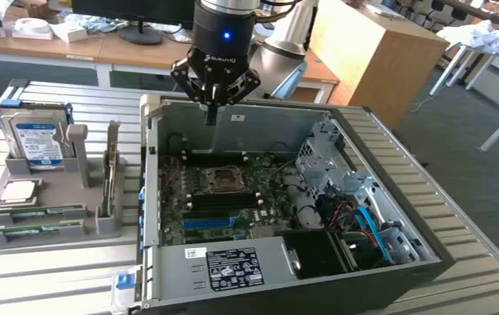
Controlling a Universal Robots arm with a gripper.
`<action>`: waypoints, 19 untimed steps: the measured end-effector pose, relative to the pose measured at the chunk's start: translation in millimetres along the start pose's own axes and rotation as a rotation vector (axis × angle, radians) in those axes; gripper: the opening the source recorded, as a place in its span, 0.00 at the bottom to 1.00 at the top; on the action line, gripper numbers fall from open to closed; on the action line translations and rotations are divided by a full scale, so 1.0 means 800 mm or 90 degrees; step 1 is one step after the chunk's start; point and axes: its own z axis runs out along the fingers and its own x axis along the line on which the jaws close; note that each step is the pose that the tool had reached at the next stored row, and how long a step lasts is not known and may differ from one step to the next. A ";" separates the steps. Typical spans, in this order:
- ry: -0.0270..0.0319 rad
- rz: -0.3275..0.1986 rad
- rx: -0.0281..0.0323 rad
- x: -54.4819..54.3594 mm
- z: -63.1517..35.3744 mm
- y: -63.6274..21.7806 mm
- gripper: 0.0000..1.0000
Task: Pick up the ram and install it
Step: 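Reach for the ram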
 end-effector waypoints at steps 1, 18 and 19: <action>0.0000 0.000 0.0000 0.000 0.000 0.000 0.10; 0.0000 0.000 0.0000 0.009 0.000 -0.001 0.10; 0.0000 0.000 0.0000 0.011 0.000 -0.001 0.10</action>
